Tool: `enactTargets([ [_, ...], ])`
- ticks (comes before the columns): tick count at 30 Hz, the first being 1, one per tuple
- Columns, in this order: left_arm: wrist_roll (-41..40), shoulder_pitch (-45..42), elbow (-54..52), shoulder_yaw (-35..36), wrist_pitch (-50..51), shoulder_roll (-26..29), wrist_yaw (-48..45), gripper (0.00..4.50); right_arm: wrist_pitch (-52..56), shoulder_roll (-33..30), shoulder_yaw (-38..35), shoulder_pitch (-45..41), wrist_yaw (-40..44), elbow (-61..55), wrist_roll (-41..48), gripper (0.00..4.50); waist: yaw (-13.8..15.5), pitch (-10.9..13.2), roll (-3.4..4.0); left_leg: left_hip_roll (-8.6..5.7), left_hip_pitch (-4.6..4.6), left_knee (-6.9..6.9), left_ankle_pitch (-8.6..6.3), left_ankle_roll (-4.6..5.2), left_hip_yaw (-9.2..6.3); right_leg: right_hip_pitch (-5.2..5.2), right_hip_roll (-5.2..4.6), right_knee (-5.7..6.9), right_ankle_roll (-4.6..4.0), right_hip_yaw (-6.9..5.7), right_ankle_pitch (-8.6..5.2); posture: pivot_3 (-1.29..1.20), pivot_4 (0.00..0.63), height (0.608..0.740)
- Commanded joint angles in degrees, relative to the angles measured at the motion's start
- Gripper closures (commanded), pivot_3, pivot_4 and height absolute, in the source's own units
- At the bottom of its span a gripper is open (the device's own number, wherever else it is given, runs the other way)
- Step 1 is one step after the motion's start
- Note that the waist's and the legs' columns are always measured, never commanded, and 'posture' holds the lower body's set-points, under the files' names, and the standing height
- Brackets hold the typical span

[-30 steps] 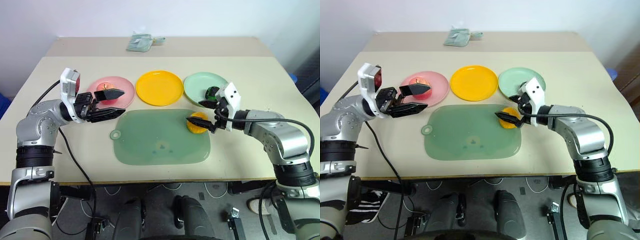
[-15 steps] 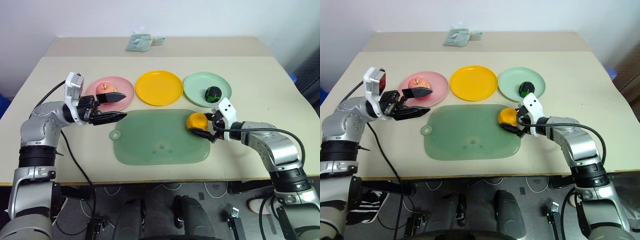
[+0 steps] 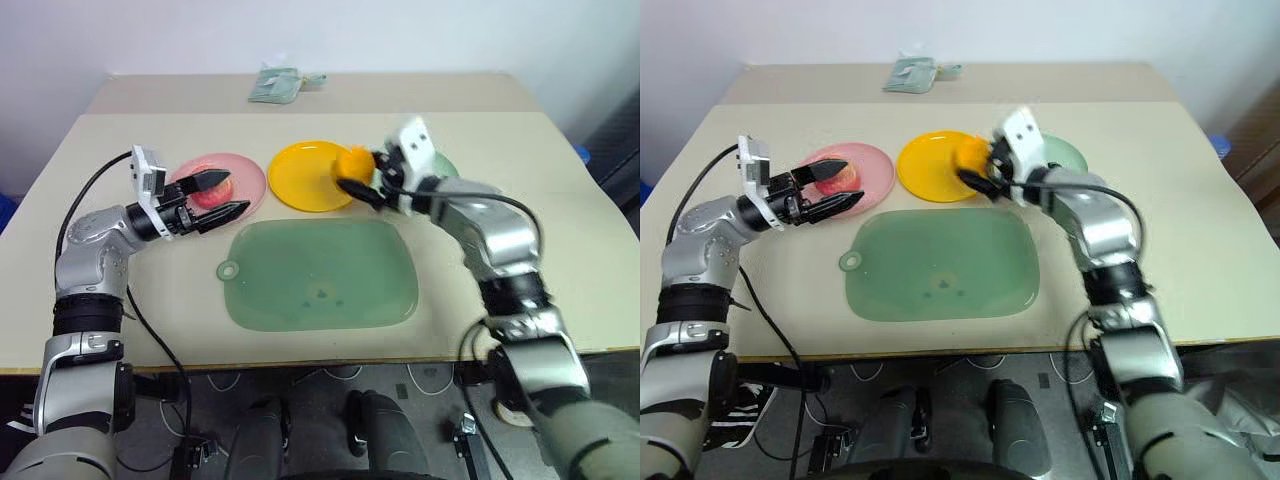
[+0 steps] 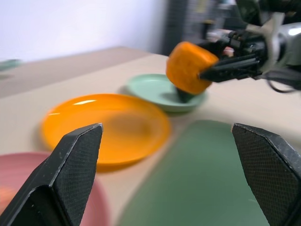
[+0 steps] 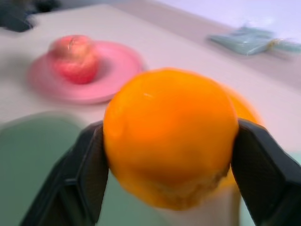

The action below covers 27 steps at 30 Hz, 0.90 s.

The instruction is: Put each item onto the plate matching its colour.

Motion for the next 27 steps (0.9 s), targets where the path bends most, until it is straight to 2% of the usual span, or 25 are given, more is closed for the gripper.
enactTargets([
  [1,0.3,0.5,-2.0,1.6,-0.2,-0.2,3.7,0.0,-9.9,4.8,-0.8,-5.9,-4.2,14.6,-3.1,1.45,0.3,0.0,0.0,-0.02,-0.02,-0.01,0.0,0.0,0.0,0.0,-0.02,0.0,0.0,0.0,0.0,0.0,0.15,0.74],
  [4,-0.1,3.0,-5.4,1.5,-0.7,-0.7,4.0,0.0,-16.9,8.1,-1.1,-9.8,-6.6,27.9,-5.2,1.45,0.3,0.0,0.01,-0.05,-0.07,-0.03,-0.02,0.03,0.04,0.0,-0.13,-0.03,0.02,-0.01,0.0,0.0,0.15,0.74],
  [7,-0.5,4.6,-8.3,1.7,0.6,-0.6,5.1,0.0,-21.8,9.4,-1.0,-11.6,-6.8,36.3,-6.9,1.45,0.2,0.0,0.01,-0.06,-0.09,-0.03,-0.04,0.06,0.07,0.01,-0.17,-0.06,0.02,0.0,0.01,0.0,0.15,0.74],
  [9,-1.6,5.5,-9.8,2.5,0.4,-0.6,4.2,0.0,-22.2,9.8,-2.3,-12.2,-5.0,39.1,-5.8,0.41,0.1,0.0,0.01,-0.06,-0.08,-0.03,-0.03,0.06,0.07,0.0,-0.17,-0.07,0.02,0.0,0.01,0.0,0.15,0.74],
  [10,-2.0,5.9,-10.5,2.7,0.8,-0.4,4.1,0.0,-23.1,9.5,-2.1,-12.3,-5.1,39.8,-6.5,0.03,0.0,0.0,0.02,-0.04,-0.07,-0.03,-0.03,0.05,0.07,0.0,-0.15,-0.04,0.02,0.0,0.01,0.0,0.15,0.74],
  [13,-2.1,6.8,-11.3,2.5,1.1,-0.1,3.7,0.0,-25.7,8.3,-2.5,-12.8,-4.3,39.2,-7.2,0.03,-0.2,0.0,0.04,-0.01,-0.01,-0.03,0.0,-0.01,0.05,0.0,-0.11,0.04,0.02,-0.01,0.01,0.0,0.15,0.74],
  [15,-3.2,7.1,-12.3,2.5,1.7,-0.4,2.7,0.0,-24.8,8.1,-5.2,-12.9,-1.8,36.6,-4.0,0.03,-0.3,0.0,0.04,-0.01,0.01,-0.03,0.02,-0.04,0.04,0.0,-0.08,0.04,0.01,0.0,0.01,0.0,0.15,0.74],
  [18,-5.0,7.9,-14.3,2.4,2.6,-0.4,0.5,0.0,-22.7,6.8,-6.4,-9.1,5.0,25.2,-0.4,0.03,-0.3,0.0,0.07,0.02,0.0,-0.04,0.03,-0.05,0.03,-0.01,-0.07,0.04,0.01,0.0,0.01,0.0,0.15,0.74],
  [21,-9.3,8.7,-16.9,2.7,7.1,0.6,-3.4,0.0,-15.4,2.5,-6.5,1.5,12.3,2.7,5.9,0.03,0.3,0.0,0.05,0.03,-0.01,-0.12,0.01,-0.03,-0.03,0.0,-0.08,0.0,0.01,-0.02,0.0,0.0,0.15,0.74],
  [24,-11.7,9.4,-19.6,2.6,9.5,0.8,-5.0,0.0,-12.1,-3.2,-7.4,12.5,18.0,-14.3,10.8,0.03,0.8,0.0,0.03,0.0,-0.05,-0.13,-0.03,0.01,-0.12,0.1,-0.15,-0.07,0.05,-0.12,-0.02,0.0,0.15,0.74],
  [27,-13.3,9.7,-20.6,2.7,12.2,2.3,-7.2,0.0,-5.8,-11.7,-8.5,22.8,23.6,-27.2,15.8,0.03,0.9,0.0,0.03,-0.06,-0.06,-0.02,-0.06,0.06,-0.06,0.12,-0.23,-0.15,0.06,-0.07,-0.02,0.0,0.15,0.74],
])
